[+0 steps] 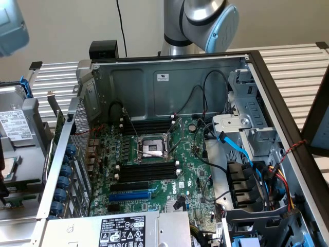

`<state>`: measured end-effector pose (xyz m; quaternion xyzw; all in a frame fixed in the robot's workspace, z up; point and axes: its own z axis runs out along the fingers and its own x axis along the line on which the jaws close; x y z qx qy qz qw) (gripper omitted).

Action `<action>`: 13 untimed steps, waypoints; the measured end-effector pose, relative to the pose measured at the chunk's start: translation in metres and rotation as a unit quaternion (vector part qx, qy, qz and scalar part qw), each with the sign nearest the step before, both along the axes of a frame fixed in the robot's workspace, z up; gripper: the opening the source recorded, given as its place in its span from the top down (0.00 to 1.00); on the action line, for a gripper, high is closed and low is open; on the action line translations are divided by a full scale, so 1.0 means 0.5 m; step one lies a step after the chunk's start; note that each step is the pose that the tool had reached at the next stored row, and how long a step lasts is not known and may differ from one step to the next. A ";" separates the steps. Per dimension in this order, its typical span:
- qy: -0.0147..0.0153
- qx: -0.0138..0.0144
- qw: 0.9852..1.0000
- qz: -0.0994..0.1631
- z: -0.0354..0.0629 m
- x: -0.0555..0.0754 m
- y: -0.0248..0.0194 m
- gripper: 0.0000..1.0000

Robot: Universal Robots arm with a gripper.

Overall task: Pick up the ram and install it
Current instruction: 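Pick up the ram and move it above insertion slot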

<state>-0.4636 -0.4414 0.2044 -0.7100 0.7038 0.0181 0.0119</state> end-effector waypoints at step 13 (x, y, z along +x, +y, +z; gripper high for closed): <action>0.000 -0.001 1.000 0.000 -0.004 0.000 0.0002 0.74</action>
